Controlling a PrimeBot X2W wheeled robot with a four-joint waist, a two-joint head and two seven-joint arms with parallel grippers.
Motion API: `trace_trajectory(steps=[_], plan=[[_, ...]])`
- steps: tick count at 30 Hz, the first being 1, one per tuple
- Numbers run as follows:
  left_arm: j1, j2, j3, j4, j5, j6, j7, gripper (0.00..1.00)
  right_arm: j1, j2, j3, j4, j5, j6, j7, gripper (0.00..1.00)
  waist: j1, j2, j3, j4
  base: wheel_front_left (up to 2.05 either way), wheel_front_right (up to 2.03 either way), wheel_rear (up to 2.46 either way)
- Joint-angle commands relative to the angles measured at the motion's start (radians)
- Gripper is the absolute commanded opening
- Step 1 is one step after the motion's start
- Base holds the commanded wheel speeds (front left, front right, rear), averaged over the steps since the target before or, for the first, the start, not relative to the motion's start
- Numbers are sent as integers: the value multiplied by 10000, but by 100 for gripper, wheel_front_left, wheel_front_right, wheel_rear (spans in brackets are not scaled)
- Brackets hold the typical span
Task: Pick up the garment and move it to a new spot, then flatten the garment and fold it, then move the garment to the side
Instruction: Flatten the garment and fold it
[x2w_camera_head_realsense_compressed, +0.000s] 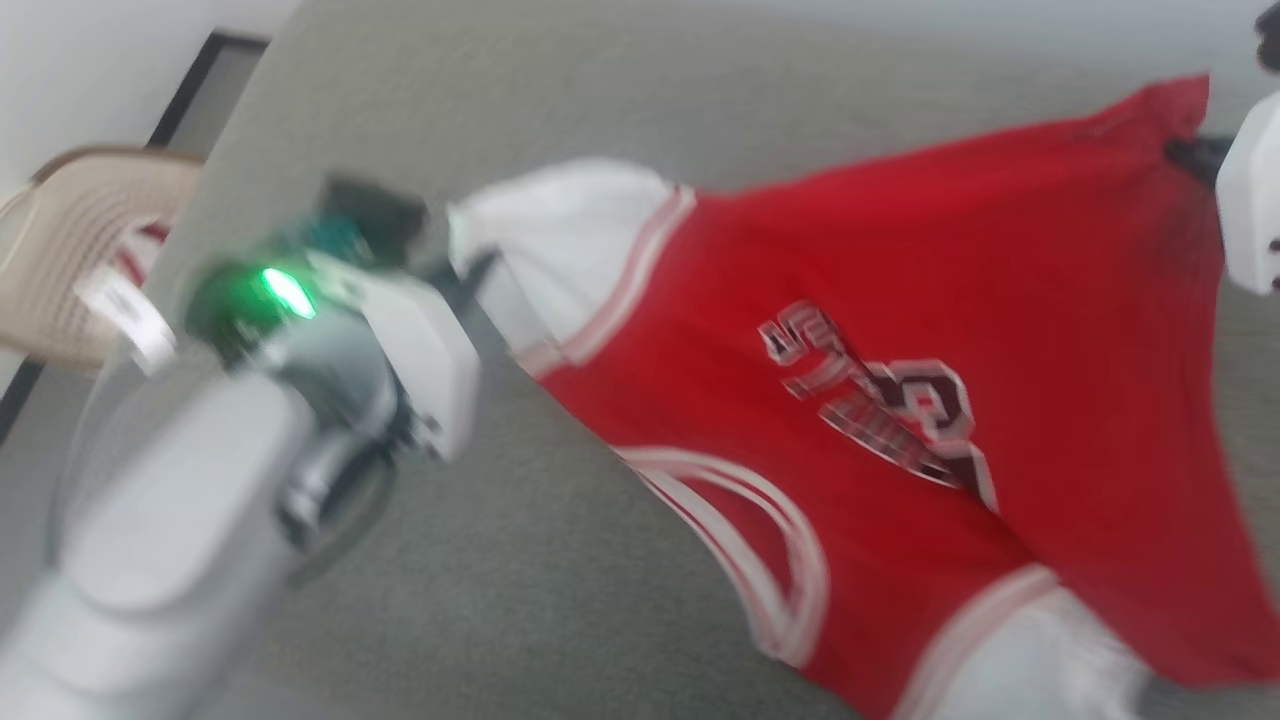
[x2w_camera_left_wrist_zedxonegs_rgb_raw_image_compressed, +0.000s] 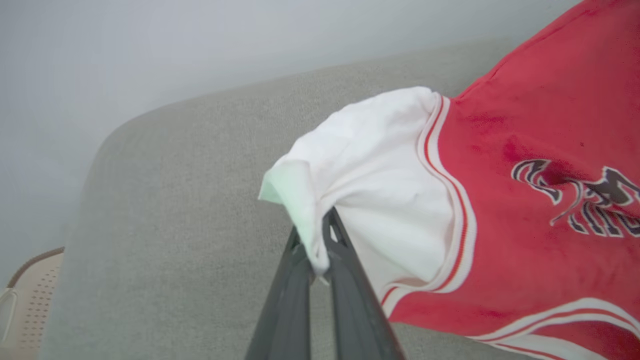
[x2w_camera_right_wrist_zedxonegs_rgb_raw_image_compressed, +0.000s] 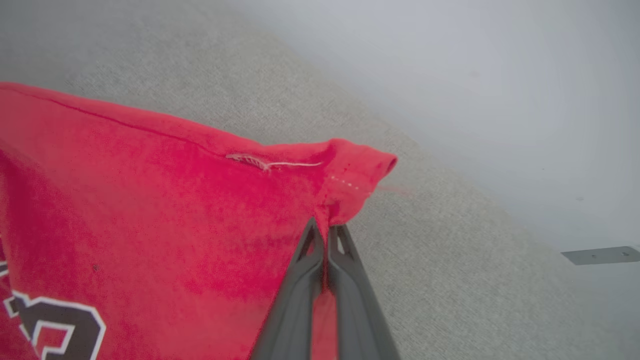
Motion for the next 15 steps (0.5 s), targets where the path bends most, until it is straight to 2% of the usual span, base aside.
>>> trace_trajectory(steps=[1, 4, 7, 15], plan=[[-283, 135, 73, -84, -74, -99, 187, 0, -147, -5, -60, -99, 36, -18, -135, 0, 0, 0, -525, -516, 0, 0, 0], [-1142, 613, 315, -80, -143, -339, 865, 0, -229, -49, -157, -374, 123, -18, -262, 0, 0, 0, -943, -889, 0, 0, 0], [-1945, 844, 474, 163, -310, -583, 1387, 0, -305, -75, -305, -630, 56, -18, -341, 0, 0, 0, -1366, -1224, 0, 0, 0], [-3669, 933, 629, 1568, -545, -1180, 2013, 0, -326, 286, -969, -759, -71, -18, -463, 0, 0, 0, -2166, -1946, 0, 0, 0]])
